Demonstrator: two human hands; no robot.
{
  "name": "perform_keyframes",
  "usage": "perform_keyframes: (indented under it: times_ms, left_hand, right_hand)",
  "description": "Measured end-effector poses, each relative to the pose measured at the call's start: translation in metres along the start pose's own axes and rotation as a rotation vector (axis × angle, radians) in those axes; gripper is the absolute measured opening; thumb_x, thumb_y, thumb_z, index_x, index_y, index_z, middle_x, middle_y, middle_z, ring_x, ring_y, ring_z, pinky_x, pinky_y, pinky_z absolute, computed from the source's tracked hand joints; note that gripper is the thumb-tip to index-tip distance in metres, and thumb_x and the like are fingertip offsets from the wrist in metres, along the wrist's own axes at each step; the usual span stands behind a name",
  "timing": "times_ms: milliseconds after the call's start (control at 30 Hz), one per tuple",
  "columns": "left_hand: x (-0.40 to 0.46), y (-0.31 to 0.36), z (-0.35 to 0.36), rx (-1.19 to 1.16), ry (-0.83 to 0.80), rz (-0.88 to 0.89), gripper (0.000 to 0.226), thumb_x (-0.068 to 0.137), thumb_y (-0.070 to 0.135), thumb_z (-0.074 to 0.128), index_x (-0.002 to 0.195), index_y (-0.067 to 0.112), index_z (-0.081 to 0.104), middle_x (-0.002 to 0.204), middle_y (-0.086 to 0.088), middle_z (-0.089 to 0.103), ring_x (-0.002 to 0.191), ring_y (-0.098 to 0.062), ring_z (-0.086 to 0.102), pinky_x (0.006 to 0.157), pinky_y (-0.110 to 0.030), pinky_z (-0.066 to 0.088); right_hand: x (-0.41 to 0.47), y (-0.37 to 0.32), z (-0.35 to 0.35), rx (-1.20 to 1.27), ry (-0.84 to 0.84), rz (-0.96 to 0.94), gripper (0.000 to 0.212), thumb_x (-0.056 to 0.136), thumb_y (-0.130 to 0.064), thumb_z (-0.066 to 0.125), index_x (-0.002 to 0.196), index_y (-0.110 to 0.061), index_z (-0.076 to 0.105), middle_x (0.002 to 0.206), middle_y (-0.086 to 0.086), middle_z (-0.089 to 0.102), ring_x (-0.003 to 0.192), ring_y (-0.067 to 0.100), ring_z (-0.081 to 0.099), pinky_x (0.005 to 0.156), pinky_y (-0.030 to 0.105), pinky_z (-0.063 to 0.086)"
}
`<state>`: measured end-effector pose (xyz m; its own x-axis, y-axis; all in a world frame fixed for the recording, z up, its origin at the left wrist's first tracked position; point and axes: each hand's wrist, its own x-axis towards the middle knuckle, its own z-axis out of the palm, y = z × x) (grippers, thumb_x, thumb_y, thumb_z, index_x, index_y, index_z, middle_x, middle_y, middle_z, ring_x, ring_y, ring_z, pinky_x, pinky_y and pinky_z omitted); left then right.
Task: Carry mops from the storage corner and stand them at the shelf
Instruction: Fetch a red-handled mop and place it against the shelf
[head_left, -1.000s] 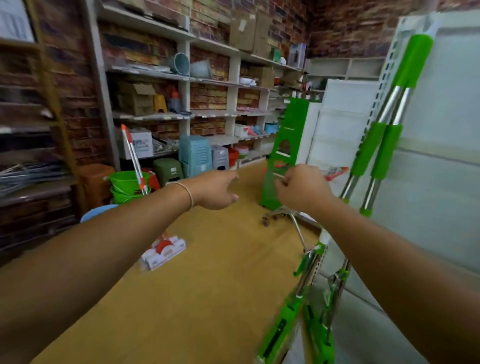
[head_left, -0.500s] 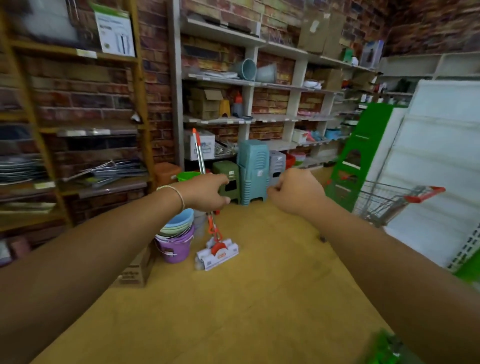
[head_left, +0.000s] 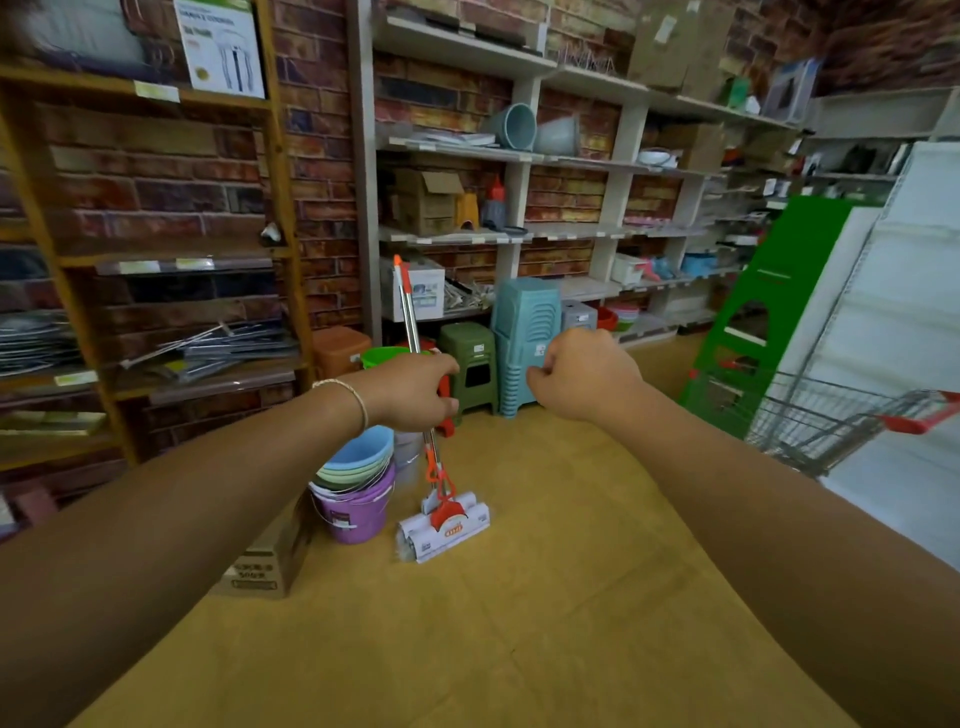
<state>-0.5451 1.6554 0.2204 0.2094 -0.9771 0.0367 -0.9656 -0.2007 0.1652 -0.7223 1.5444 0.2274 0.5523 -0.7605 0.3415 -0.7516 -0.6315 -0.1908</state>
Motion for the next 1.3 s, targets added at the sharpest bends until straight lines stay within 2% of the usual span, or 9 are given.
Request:
perform_keyframes:
  times_ms: [133,267,400,567,800,900,1100,1200,1300]
  left_hand:
    - [0.058,0.0,-0.006,-0.018,0.012,-0.044,0.052,0.096,0.034,0.054,0.143,0.018,0.04,0.138,-0.009,0.053,0.123,-0.027,0.052,0.101,-0.037,0.045]
    - [0.11,0.005,-0.018,0.002,0.049,-0.073,0.052,0.098,0.032,0.052,0.145,0.017,0.038,0.145,-0.008,0.048,0.13,-0.027,0.047,0.095,-0.028,0.039]
    - [0.159,0.004,-0.031,-0.013,0.097,-0.084,0.052,0.098,0.03,0.051,0.146,0.015,0.038,0.147,-0.011,0.045,0.132,-0.028,0.045,0.101,-0.031,0.04]
    - [0.214,-0.005,-0.026,0.009,0.13,-0.079,0.048,0.098,0.03,0.051,0.141,0.014,0.042,0.14,-0.013,0.05,0.124,-0.029,0.049,0.099,-0.035,0.044]
    - [0.3,-0.028,-0.004,0.008,0.088,-0.056,0.048,0.099,0.029,0.049,0.143,0.013,0.04,0.144,-0.012,0.047,0.13,-0.029,0.046,0.103,-0.035,0.041]
    - [0.348,-0.041,0.005,0.007,0.082,-0.02,0.05,0.098,0.031,0.05,0.144,0.013,0.039,0.146,-0.012,0.046,0.131,-0.029,0.046,0.106,-0.036,0.041]
    - [0.447,-0.066,-0.004,-0.028,0.051,0.065,0.045,0.098,0.028,0.049,0.141,0.014,0.041,0.139,-0.013,0.049,0.123,-0.029,0.05,0.101,-0.038,0.044]
    - [0.497,-0.081,-0.013,-0.027,0.05,0.089,0.043,0.098,0.03,0.049,0.137,0.012,0.044,0.138,-0.013,0.05,0.123,-0.029,0.05,0.101,-0.037,0.044]
    - [0.54,-0.095,-0.011,-0.022,0.039,0.106,0.042,0.098,0.029,0.049,0.136,0.011,0.046,0.138,-0.013,0.051,0.123,-0.029,0.05,0.102,-0.038,0.044]
  right_hand:
    - [0.058,0.033,0.009,-0.009,-0.028,-0.005,0.034,0.087,-0.039,0.057,0.064,-0.014,0.053,0.069,0.007,0.058,0.069,0.024,0.063,0.059,0.035,0.058]
    - [0.119,0.064,0.009,-0.033,-0.042,-0.038,0.039,0.086,-0.037,0.057,0.058,-0.012,0.049,0.062,0.007,0.053,0.062,0.025,0.06,0.051,0.029,0.047]
    - [0.166,0.085,0.013,-0.049,-0.025,-0.048,0.037,0.087,-0.041,0.058,0.063,-0.014,0.055,0.066,0.006,0.058,0.063,0.022,0.061,0.053,0.03,0.051]
    - [0.209,0.103,0.032,-0.033,-0.026,-0.053,0.038,0.088,-0.04,0.057,0.06,-0.014,0.051,0.063,0.006,0.054,0.063,0.022,0.059,0.053,0.029,0.05]
    - [0.267,0.122,0.065,-0.008,-0.062,-0.033,0.038,0.088,-0.038,0.057,0.06,-0.013,0.05,0.062,0.005,0.052,0.063,0.024,0.059,0.059,0.036,0.057]
    - [0.297,0.132,0.08,-0.025,-0.065,0.002,0.034,0.087,-0.038,0.057,0.064,-0.014,0.055,0.069,0.006,0.06,0.069,0.023,0.063,0.061,0.037,0.059]
    - [0.38,0.146,0.099,-0.063,-0.056,0.082,0.034,0.089,-0.035,0.056,0.079,-0.004,0.066,0.075,0.014,0.07,0.073,0.028,0.069,0.067,0.043,0.062]
    - [0.423,0.153,0.104,-0.054,0.002,0.124,0.034,0.09,-0.036,0.058,0.1,-0.005,0.069,0.092,0.015,0.071,0.082,0.03,0.069,0.072,0.046,0.062]
    - [0.455,0.161,0.116,-0.039,0.036,0.136,0.029,0.09,-0.037,0.059,0.1,-0.01,0.067,0.091,0.009,0.069,0.082,0.024,0.065,0.072,0.044,0.061]
